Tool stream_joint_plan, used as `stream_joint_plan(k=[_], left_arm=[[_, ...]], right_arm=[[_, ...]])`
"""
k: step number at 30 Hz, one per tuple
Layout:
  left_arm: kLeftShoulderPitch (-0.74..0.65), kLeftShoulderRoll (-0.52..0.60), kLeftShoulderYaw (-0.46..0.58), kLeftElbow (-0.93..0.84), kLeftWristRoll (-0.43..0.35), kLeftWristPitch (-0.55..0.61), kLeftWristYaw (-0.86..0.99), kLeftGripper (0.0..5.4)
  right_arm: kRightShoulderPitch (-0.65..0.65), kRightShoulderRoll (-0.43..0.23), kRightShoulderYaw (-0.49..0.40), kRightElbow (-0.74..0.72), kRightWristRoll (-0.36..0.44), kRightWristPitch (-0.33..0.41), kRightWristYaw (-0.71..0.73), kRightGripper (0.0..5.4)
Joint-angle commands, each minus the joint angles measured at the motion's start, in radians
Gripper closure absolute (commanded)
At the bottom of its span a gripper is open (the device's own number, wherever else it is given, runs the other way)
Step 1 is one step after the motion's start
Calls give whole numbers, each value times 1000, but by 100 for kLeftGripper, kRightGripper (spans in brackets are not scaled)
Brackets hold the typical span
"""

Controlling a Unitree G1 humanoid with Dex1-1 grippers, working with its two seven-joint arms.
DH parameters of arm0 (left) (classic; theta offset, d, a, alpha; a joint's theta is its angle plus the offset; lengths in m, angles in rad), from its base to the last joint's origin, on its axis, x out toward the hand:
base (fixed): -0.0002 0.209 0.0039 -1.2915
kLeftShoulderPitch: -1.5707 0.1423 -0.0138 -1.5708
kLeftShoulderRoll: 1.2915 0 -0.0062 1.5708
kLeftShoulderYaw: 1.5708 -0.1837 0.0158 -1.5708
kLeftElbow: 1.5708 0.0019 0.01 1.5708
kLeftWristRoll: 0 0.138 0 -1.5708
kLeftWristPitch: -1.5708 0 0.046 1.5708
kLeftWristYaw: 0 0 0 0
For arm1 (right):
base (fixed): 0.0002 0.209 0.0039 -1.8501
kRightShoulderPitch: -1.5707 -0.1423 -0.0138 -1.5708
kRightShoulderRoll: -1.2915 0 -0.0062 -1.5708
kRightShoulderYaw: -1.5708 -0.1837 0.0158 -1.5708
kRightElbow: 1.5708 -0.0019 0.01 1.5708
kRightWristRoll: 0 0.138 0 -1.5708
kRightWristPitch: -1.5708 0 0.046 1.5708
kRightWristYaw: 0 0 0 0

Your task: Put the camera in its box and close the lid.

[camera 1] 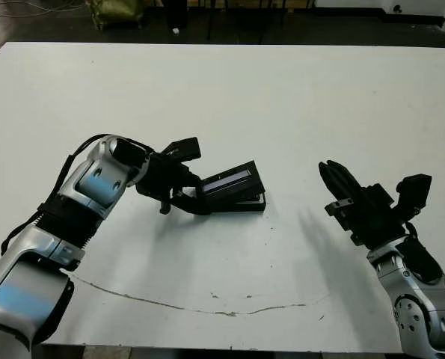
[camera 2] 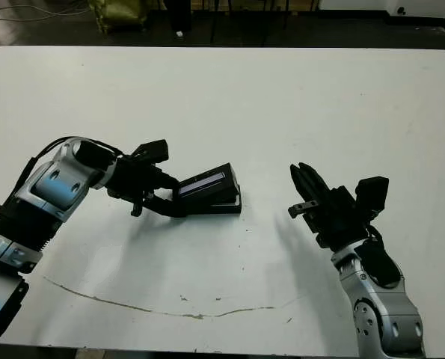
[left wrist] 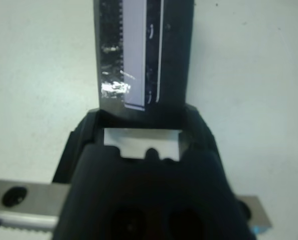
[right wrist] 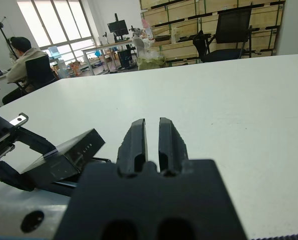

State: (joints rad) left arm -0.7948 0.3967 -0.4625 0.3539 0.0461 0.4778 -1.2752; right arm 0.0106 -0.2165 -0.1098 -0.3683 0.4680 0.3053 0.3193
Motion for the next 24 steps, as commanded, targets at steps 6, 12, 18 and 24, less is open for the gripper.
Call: stream_joint_plan(k=[6, 12, 18, 24], left_arm=[[-38, -73, -68, -1, 10, 43, 8, 348], [-60, -100, -88, 6, 19, 45, 12, 348], [-81, -129, -112, 7, 44, 79, 25, 348], [-80, -138, -123, 11, 71, 37, 38, 348]], right_arm=[[11, 2, -11, 21, 13, -2, 15, 540], [19, 2, -14, 0, 9, 4, -2, 540], [21, 1, -18, -18, 11, 21, -19, 540], [20, 3, -23, -6, 32, 15, -10, 540]])
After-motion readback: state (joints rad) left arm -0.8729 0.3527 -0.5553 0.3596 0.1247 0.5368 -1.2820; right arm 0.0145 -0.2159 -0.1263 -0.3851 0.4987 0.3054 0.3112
